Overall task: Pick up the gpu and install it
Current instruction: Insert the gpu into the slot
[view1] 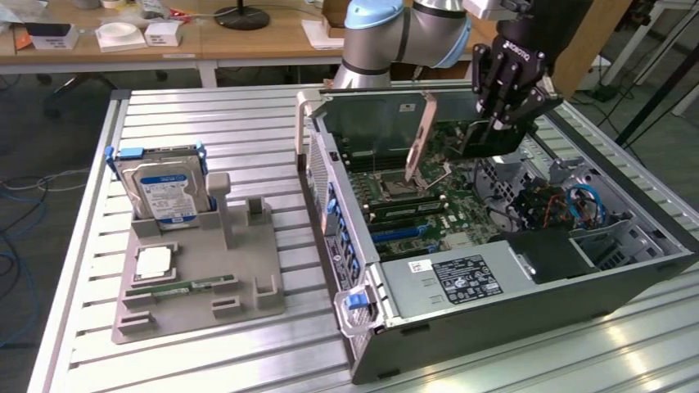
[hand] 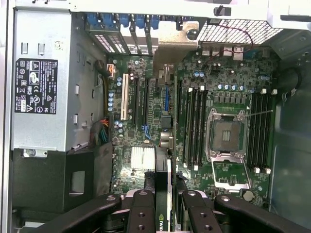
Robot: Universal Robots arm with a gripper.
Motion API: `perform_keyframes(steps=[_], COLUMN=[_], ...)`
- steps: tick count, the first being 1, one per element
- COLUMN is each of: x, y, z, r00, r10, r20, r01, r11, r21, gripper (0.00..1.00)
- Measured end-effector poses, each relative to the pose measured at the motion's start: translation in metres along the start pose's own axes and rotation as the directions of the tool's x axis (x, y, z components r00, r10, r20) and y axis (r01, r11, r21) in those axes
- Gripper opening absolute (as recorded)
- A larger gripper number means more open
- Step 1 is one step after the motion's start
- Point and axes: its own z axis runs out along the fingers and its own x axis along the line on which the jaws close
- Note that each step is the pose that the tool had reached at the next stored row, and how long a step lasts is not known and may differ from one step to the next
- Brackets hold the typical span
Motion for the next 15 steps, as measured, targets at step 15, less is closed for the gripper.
perform_keyframes(steps=[15], x=[-0.0009], y=[0.0001], z=[0.0083], r00=[1.0], r10=[0.0], r20=[-0.0011], r01=[0.0], r11=[1.0], r21=[0.0066], gripper=[0.26])
